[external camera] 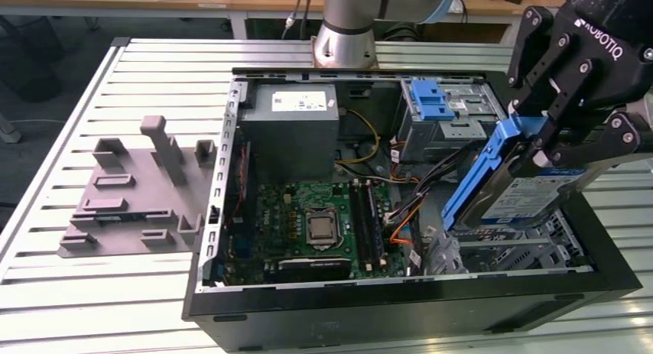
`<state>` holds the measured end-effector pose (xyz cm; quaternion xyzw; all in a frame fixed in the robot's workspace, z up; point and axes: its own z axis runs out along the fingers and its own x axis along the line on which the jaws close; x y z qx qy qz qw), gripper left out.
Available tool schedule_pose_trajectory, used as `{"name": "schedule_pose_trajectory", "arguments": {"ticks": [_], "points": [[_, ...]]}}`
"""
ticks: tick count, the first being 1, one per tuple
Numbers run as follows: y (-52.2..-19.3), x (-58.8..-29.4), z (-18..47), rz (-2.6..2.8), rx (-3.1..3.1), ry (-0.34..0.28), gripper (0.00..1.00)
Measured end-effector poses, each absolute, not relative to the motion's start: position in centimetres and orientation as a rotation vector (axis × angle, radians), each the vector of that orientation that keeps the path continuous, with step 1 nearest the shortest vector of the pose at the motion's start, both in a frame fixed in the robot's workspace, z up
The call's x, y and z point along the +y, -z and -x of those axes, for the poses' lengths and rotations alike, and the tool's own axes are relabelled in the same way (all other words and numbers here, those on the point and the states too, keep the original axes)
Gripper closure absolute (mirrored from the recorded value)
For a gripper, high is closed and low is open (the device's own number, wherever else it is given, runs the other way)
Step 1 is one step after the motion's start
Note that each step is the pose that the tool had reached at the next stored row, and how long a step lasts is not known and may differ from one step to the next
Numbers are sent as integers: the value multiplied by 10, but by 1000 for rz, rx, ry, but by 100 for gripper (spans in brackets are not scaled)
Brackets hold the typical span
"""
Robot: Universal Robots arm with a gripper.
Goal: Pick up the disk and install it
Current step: 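Insert the disk into the insertion slot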
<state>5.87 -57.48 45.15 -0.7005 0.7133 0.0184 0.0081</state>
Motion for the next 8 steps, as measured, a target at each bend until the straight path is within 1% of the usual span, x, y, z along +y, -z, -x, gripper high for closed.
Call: {"name": "schedule_pose_trajectory", "arguments": {"ticks": [8], "points": [[-450, -575, -60, 2185, 2224, -49, 64]]}}
